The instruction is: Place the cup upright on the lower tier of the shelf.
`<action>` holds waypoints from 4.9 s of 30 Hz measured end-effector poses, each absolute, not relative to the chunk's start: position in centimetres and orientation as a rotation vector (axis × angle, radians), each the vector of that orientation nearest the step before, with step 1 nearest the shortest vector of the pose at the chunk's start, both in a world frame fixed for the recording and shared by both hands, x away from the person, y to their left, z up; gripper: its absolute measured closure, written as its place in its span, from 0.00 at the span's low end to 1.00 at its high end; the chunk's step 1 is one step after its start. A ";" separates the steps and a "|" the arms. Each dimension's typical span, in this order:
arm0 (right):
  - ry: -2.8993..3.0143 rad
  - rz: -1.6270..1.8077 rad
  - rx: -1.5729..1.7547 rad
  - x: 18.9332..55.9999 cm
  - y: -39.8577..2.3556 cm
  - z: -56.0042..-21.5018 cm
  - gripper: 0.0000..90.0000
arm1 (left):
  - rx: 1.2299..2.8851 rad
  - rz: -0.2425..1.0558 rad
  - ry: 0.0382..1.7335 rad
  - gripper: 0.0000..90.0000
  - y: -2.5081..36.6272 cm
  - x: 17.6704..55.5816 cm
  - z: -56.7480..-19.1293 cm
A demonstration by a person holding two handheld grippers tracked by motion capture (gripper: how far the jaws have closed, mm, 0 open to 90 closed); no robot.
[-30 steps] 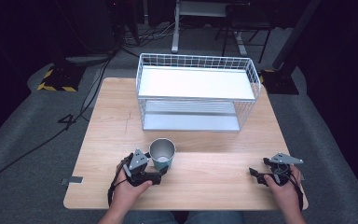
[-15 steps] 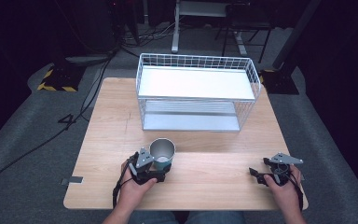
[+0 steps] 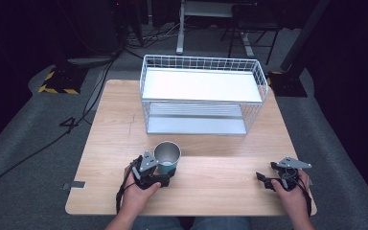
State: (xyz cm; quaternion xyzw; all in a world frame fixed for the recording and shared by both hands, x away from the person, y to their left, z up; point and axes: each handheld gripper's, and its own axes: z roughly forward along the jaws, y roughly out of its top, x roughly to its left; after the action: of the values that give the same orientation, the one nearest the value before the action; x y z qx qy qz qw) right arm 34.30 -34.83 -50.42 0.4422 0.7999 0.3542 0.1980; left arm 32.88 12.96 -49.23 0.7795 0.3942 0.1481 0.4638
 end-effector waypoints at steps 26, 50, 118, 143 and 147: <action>2.237 0.988 1.236 34.3 -34.8 -50.4 0.22 | 1.873 0.361 0.912 0.24 9.7 36.5 -45.0; 2.236 0.991 1.233 34.3 -34.8 -50.4 0.22 | 1.786 0.357 0.919 0.24 6.6 41.7 -45.2; 2.239 0.990 1.235 34.3 -34.8 -50.4 0.22 | 1.744 0.425 1.109 0.24 1.9 51.5 -48.6; 2.237 0.991 1.236 34.3 -34.8 -50.4 0.22 | 1.804 0.518 1.097 0.17 1.9 50.6 -48.3; 2.237 0.991 1.235 34.3 -34.8 -50.4 0.22 | 1.787 0.518 1.100 0.17 2.2 50.1 -48.1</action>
State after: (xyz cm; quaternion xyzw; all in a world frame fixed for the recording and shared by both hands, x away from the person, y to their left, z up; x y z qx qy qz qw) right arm 34.30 -34.81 -50.43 0.4416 0.7999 0.3543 0.1989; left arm 50.07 2.19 -48.06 0.7295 0.4489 0.2114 0.4707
